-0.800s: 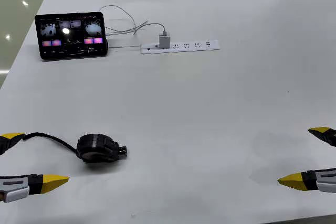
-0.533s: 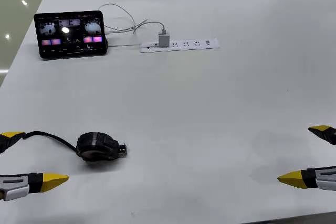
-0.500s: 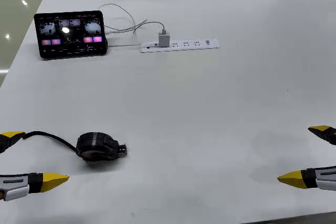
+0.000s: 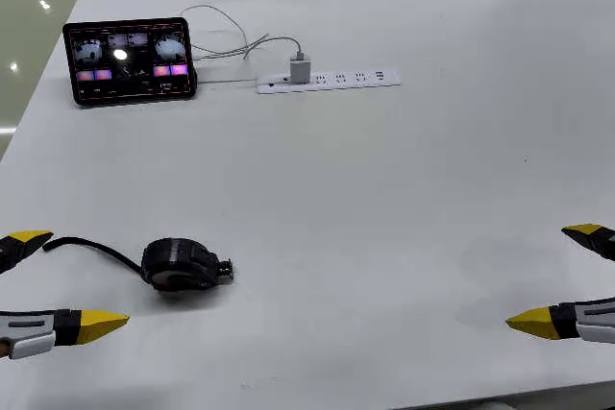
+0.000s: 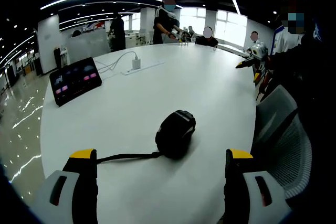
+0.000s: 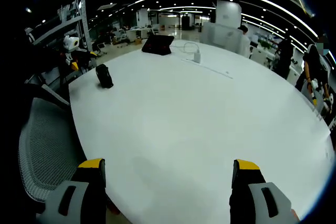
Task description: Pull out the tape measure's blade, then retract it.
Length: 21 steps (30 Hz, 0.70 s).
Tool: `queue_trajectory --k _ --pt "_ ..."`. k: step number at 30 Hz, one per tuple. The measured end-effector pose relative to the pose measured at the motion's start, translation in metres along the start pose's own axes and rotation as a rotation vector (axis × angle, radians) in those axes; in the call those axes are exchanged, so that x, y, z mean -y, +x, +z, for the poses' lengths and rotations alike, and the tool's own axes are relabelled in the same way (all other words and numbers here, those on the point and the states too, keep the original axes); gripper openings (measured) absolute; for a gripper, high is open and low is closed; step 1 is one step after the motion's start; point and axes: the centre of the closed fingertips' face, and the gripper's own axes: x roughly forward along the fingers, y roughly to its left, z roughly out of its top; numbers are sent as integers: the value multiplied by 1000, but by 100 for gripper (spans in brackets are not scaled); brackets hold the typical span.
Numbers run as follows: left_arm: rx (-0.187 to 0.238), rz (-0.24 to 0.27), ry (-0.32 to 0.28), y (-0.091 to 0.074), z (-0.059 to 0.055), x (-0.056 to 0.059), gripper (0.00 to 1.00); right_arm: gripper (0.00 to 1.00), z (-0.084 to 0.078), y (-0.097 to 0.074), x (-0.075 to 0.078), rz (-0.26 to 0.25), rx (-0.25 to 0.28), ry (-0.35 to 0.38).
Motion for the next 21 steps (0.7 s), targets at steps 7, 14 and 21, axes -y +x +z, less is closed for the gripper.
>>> queue_trajectory --k 7,14,21 --pt "-50 -33 53 4 0 1 99 99 19 11 -7 60 6 -63" --pt "-91 -83 162 14 10 5 99 99 42 27 -7 96 24 -111" --pt "-164 -140 230 28 16 8 99 99 63 43 -15 135 38 -171"
